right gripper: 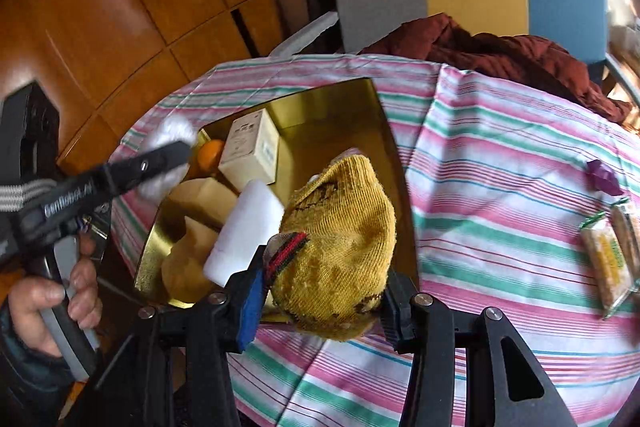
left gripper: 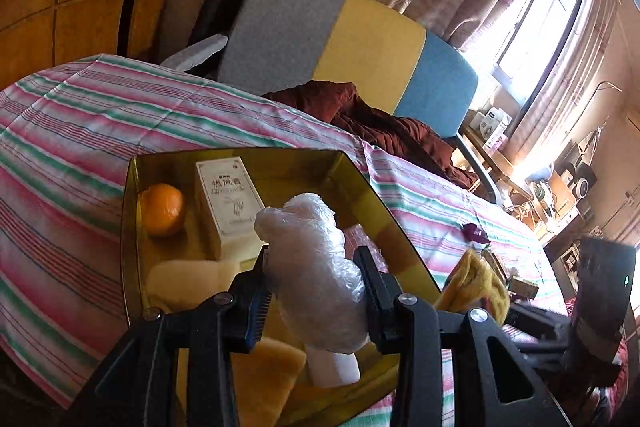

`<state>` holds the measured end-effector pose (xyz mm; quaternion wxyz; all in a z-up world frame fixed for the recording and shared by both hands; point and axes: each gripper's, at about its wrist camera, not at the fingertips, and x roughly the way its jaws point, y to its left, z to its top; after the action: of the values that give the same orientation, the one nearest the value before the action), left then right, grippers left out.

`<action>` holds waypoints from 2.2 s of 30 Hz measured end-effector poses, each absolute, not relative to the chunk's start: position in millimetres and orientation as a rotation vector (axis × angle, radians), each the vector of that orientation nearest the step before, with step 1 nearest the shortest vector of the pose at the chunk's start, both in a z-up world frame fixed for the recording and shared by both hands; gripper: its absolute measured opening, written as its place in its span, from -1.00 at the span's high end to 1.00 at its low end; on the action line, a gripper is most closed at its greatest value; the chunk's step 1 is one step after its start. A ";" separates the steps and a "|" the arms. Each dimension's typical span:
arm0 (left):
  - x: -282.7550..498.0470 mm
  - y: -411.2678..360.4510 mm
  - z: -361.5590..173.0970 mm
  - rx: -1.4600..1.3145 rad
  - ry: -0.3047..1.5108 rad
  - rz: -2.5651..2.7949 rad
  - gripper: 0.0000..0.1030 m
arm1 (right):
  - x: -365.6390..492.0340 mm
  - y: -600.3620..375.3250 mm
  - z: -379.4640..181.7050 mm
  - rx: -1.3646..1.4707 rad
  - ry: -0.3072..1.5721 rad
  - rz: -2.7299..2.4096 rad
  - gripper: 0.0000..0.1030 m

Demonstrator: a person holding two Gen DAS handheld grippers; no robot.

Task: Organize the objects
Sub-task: 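Carry cotton wool and sock over the gold tray and open both tools, then move both tools from the tray back toward the remaining items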

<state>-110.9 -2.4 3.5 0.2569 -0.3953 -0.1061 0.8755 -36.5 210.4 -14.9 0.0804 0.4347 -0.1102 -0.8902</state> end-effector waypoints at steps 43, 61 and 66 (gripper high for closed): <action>-119.0 -23.5 -28.8 -1.190 -0.211 2.424 0.03 | -41.5 141.7 -51.9 1.310 -0.315 -2.375 -0.98; -97.0 53.0 -8.0 -1.006 -0.081 2.222 -0.01 | -9.1 165.1 -35.7 1.275 -0.356 -2.506 -0.99; -88.4 34.3 -17.6 -1.087 -0.124 2.294 -0.01 | -1.1 176.2 -40.5 1.284 -0.388 -2.543 -0.99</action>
<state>-88.4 34.3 -17.6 0.2955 -0.4086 -0.0465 0.8623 -1.1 176.2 -40.5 0.1330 0.4427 -0.1337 -0.8766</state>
